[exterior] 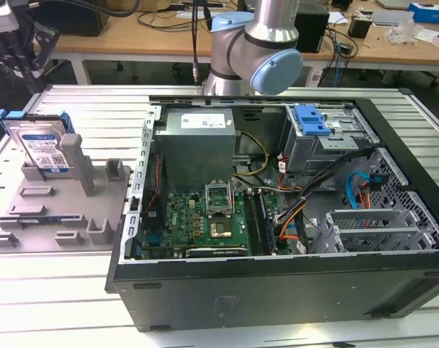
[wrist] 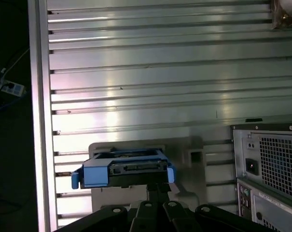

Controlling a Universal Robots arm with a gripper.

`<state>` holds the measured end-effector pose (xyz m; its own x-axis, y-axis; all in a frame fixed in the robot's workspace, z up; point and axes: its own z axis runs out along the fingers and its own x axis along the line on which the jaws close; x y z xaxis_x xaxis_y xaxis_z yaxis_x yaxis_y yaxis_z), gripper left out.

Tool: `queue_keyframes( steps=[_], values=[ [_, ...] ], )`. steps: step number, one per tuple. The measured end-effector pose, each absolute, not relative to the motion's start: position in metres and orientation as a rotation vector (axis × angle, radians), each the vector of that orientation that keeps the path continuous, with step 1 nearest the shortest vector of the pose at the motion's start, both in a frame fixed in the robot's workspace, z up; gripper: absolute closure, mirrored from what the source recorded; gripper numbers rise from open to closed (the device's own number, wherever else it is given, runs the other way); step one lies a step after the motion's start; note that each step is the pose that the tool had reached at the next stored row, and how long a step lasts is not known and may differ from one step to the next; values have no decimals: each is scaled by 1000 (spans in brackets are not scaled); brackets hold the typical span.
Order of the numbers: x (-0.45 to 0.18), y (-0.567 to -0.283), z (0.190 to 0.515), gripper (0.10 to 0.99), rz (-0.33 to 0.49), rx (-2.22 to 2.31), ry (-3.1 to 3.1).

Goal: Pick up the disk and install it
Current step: 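Pick up the disk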

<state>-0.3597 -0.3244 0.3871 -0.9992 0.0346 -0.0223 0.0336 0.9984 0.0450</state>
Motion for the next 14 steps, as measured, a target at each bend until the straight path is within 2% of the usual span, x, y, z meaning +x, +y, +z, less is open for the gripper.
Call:
queue_keyframes(
  steps=[14],
  values=[
    [-360, -324, 385, 980, 75, -454, 3092]
  ],
)
